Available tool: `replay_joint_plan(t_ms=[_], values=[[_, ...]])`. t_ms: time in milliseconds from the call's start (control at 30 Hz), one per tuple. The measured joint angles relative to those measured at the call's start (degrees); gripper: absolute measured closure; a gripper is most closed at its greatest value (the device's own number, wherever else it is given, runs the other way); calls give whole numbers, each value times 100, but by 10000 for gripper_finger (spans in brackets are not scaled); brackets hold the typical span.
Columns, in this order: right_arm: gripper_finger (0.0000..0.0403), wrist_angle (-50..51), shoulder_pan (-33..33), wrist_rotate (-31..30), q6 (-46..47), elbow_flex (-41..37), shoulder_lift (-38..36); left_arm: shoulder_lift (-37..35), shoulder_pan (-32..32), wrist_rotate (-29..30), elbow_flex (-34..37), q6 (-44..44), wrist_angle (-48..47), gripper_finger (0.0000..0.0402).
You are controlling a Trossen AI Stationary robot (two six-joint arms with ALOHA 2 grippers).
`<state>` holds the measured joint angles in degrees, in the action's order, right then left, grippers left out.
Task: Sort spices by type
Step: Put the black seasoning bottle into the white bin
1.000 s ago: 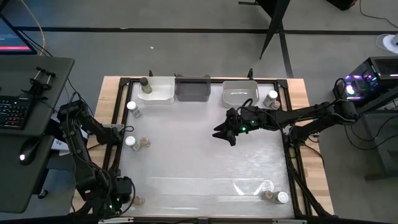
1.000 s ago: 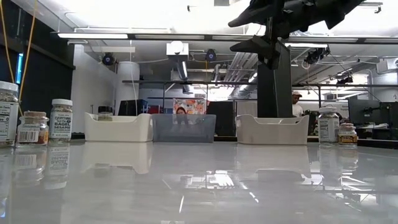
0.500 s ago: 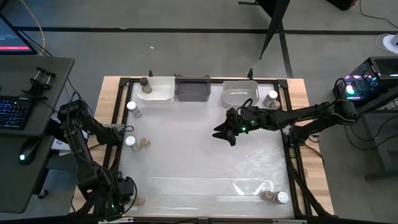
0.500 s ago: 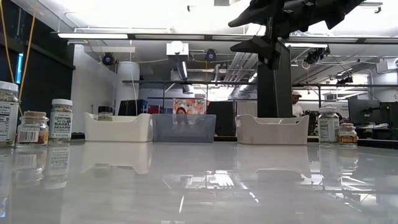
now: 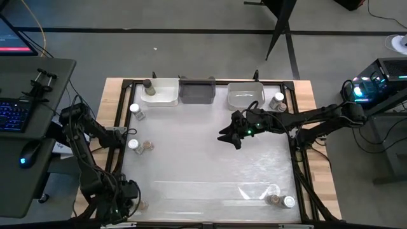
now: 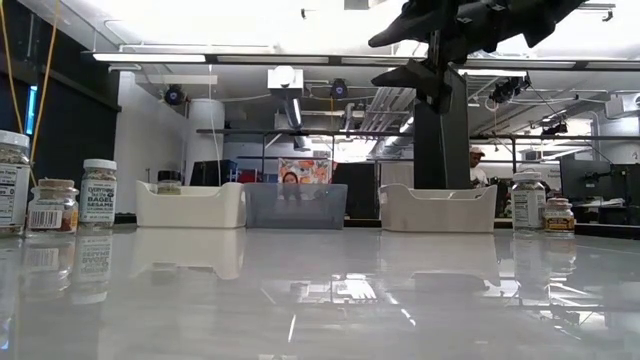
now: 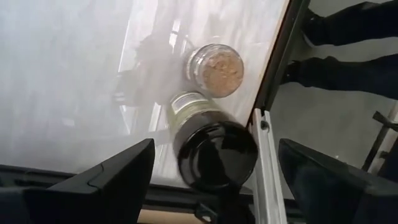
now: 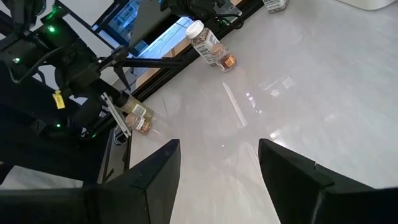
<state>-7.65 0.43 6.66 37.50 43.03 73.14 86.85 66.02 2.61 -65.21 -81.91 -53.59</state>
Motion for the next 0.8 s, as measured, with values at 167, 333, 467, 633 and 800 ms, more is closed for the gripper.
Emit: replay_joint_plan(t_ms=[167, 333, 467, 633, 800], values=[[192, 118, 0, -40, 0, 0, 0, 267, 0, -20, 0, 9, 35, 73], [192, 130, 0, -42, 0, 0, 0, 418, 0, -62, 0, 4, 33, 73], [192, 132, 0, -44, 0, 0, 0, 428, 0, -150, 0, 4, 26, 75], [192, 145, 0, -47, 0, 0, 0, 428, 0, -153, 0, -44, -278, 96], [192, 145, 0, -47, 0, 0, 0, 428, 0, -149, 0, -43, -328, 159]])
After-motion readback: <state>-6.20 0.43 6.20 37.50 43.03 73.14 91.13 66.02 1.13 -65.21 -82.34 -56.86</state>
